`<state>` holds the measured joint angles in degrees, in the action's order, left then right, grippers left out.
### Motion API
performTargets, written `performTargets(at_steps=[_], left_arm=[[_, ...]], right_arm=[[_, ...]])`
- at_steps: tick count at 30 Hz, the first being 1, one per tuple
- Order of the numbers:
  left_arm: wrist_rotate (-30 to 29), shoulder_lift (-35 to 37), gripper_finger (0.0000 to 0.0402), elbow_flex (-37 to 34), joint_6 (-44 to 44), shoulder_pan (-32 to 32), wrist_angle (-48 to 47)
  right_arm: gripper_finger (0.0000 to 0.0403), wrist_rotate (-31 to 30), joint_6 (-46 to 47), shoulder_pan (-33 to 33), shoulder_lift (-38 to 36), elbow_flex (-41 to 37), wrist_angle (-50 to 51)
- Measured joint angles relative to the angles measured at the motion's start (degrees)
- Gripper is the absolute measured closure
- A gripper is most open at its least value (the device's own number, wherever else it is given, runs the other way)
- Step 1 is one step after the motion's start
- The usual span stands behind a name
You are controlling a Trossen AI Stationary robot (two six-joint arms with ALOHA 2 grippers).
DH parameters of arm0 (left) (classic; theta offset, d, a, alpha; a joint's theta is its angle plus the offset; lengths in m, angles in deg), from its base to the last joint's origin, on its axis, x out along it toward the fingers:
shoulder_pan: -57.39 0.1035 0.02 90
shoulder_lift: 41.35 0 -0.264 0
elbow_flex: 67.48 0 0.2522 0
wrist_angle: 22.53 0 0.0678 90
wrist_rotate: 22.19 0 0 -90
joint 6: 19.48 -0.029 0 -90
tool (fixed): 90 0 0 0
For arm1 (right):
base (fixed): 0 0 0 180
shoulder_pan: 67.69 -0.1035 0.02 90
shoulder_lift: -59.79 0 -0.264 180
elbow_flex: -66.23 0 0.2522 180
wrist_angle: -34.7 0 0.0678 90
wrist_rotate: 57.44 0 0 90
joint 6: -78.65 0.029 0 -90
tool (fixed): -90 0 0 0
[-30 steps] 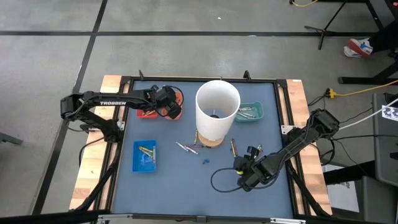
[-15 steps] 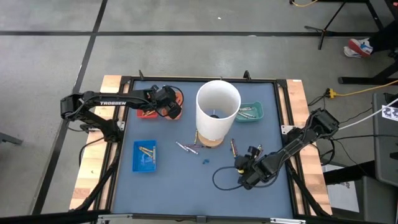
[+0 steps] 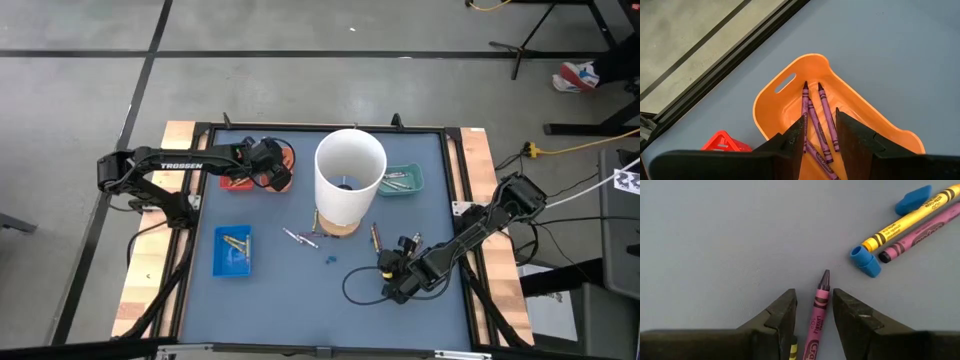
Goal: Sort crayons
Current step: Put the violet crayon into the blue bin
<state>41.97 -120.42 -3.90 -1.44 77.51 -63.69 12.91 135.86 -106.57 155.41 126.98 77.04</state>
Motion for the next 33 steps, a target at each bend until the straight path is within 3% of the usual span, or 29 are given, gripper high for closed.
performTargets(at_steps=[4,18,27,33], left_arm=[[0.0,0.0,0.0305,0.0,0.0,0.0,0.0],[0.0,0.0,0.0305,0.0,-0.02,-0.02,0.0],[0.52,0.0,0.0305,0.0,4.19,-0.04,0.02],[7.57,0.0,0.0305,0.0,3.93,-0.09,1.04]], right_arm=[[0.0278,0.15,0.0,0.0,0.0,-0.02,-0.05],[0.0375,-1.13,-1.86,-0.02,0.09,-0.02,-0.33],[0.0386,-2.34,-4.01,-0.03,0.17,-0.17,-1.97],[0.0387,-2.67,-5.35,0.05,0.34,0.51,-2.7]])
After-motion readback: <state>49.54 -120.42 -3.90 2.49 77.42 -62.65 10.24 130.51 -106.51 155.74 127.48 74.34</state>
